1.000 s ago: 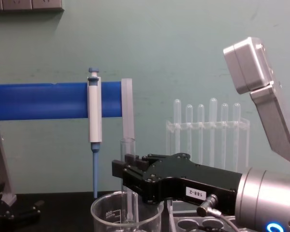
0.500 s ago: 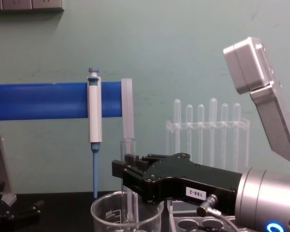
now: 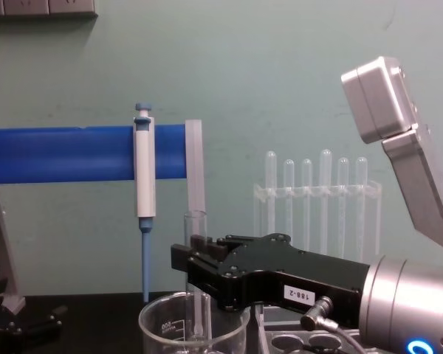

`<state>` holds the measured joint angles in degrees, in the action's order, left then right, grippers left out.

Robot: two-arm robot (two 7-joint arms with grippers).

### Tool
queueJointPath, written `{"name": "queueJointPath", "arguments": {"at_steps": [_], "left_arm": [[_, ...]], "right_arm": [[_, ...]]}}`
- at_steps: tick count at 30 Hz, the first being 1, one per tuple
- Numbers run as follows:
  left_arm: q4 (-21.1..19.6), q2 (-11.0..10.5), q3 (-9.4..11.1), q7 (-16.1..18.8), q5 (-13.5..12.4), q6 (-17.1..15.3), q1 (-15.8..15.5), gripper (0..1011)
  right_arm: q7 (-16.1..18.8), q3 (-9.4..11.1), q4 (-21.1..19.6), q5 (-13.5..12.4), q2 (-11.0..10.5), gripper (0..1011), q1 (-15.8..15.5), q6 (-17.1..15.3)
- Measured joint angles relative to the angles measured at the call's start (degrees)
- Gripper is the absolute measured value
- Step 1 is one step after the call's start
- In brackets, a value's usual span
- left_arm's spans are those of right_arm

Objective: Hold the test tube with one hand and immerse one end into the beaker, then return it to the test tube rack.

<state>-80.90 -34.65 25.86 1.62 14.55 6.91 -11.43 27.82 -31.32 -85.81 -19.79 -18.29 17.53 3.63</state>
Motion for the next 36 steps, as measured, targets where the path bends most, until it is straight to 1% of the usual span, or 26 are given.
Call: {"name": "queueJointPath", "arguments": {"at_steps": [12, 14, 21, 24, 27, 28, 30, 31, 32, 33, 34, 35, 36], "left_arm": [[0.00, 0.00, 0.00, 0.00, 0.00, 0.00, 0.00, 1000], [0.00, 0.00, 0.00, 0.00, 0.00, 0.00, 0.00, 1000], [0.00, 0.00, 0.00, 0.00, 0.00, 0.00, 0.00, 1000], [0.00, 0.00, 0.00, 0.00, 0.00, 0.00, 0.00, 1000], [0.00, 0.00, 0.00, 0.00, 0.00, 0.00, 0.00, 1000], [0.00, 0.00, 0.00, 0.00, 0.00, 0.00, 0.00, 1000], [0.00, 0.00, 0.00, 0.00, 0.00, 0.00, 0.00, 1000], [0.00, 0.00, 0.00, 0.00, 0.00, 0.00, 0.00, 1000], [0.00, 0.00, 0.00, 0.00, 0.00, 0.00, 0.00, 1000], [0.00, 0.00, 0.00, 0.00, 0.00, 0.00, 0.00, 1000], [0.00, 0.00, 0.00, 0.00, 0.00, 0.00, 0.00, 1000], [0.00, 0.00, 0.00, 0.00, 0.00, 0.00, 0.00, 1000], [0.00, 0.00, 0.00, 0.00, 0.00, 0.00, 0.00, 1000]], "right_arm": [[0.06, 0.13, -0.42, 0.02, -0.02, 224, -0.03, -0.13], [0.08, 0.32, -1.25, 0.02, -0.15, 224, -0.05, -0.46], [0.14, 1.25, -6.79, -0.08, -1.34, 224, 0.43, -2.73], [-0.11, 1.79, -10.40, -0.43, -2.11, 224, 1.26, -5.31], [-0.38, 2.27, -12.28, -1.05, -2.47, 224, 1.84, -7.03], [-0.70, 2.65, -13.34, -1.63, -2.73, 224, 2.27, -8.31], [-0.93, 3.02, -14.28, -2.37, -2.92, 224, 2.70, -9.65], [-1.23, 3.50, -15.16, -3.24, -3.14, 224, 3.13, -11.20], [-1.35, 3.65, -15.49, -3.65, -3.23, 224, 3.29, -11.90], [-1.71, 4.08, -16.41, -4.54, -3.59, 224, 3.70, -13.62], [-1.71, 4.08, -16.41, -4.54, -3.59, 224, 3.70, -13.62], [-2.11, 4.57, -17.28, -5.45, -4.09, 224, 3.99, -15.42], [-2.36, 4.83, -17.71, -5.85, -4.40, 224, 4.07, -16.21]]}}
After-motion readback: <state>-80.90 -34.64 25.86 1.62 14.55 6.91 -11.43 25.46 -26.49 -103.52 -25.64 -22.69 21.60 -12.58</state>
